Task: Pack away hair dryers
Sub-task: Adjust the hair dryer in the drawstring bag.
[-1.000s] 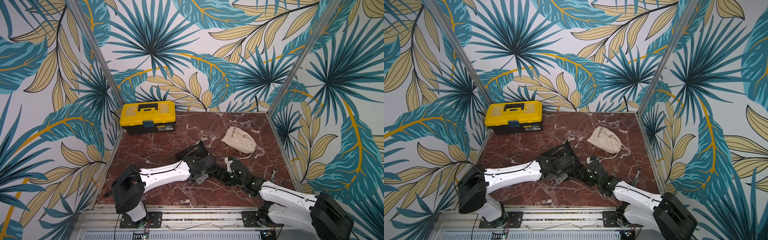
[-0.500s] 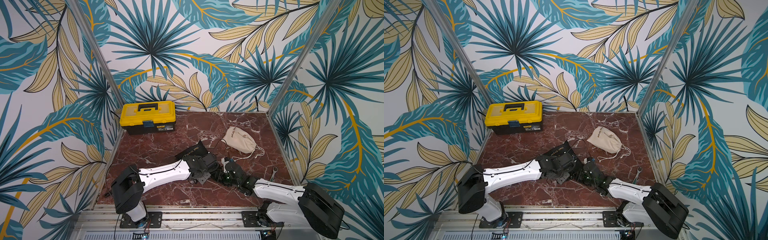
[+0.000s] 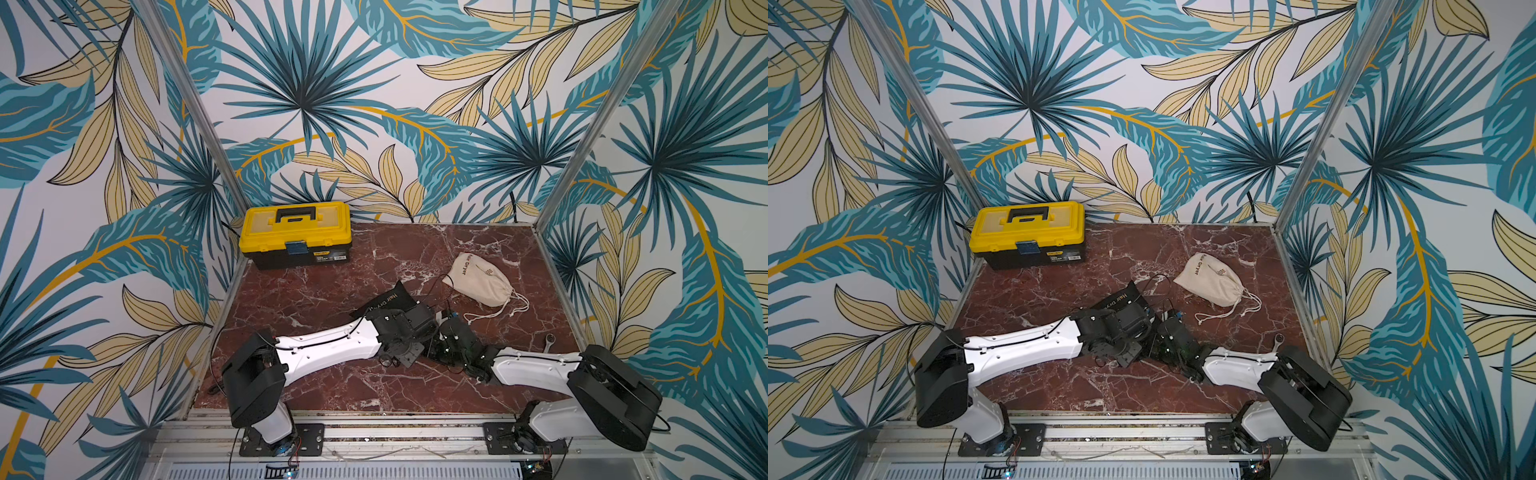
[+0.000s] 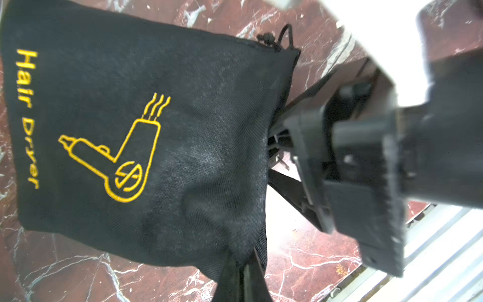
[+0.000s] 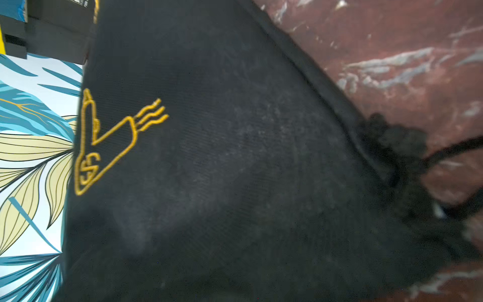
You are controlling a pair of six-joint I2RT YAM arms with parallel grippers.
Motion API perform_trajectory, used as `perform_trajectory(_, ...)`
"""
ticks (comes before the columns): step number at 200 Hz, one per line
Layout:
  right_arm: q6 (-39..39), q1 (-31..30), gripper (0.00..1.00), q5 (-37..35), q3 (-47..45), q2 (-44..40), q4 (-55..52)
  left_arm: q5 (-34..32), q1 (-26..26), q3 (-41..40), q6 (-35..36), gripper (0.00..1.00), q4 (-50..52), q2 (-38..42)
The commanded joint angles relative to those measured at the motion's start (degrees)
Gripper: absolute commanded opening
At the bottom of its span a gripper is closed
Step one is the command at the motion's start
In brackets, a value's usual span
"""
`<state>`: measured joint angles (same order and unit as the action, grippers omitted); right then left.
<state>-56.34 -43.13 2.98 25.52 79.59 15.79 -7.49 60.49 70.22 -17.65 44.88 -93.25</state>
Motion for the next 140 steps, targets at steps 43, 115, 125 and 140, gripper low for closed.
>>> perform_trajectory(43,1.11,-0.2,0.47,-0.35,2.05,-0.23,0.26,1.27,-0.31,3.69,-1.41,0.0,-0.65,0.36)
perform_trajectory(115,0.39,-0.2,0.51,1.73,5.41,5.95,-0.81,1.82,-0.37,3.87,-2.19,0.0,-1.85,0.44)
perform_trajectory(125,-0.51,-0.2,0.5,3.08,5.33,6.94,2.49,2.06,-0.37,3.92,-2.34,0.0,-2.12,0.27)
perform_trajectory(140,-3.12,-0.02,0.48,6.23,4.84,9.11,9.42,2.21,-0.37,3.97,-2.5,0.0,-2.26,0.07)
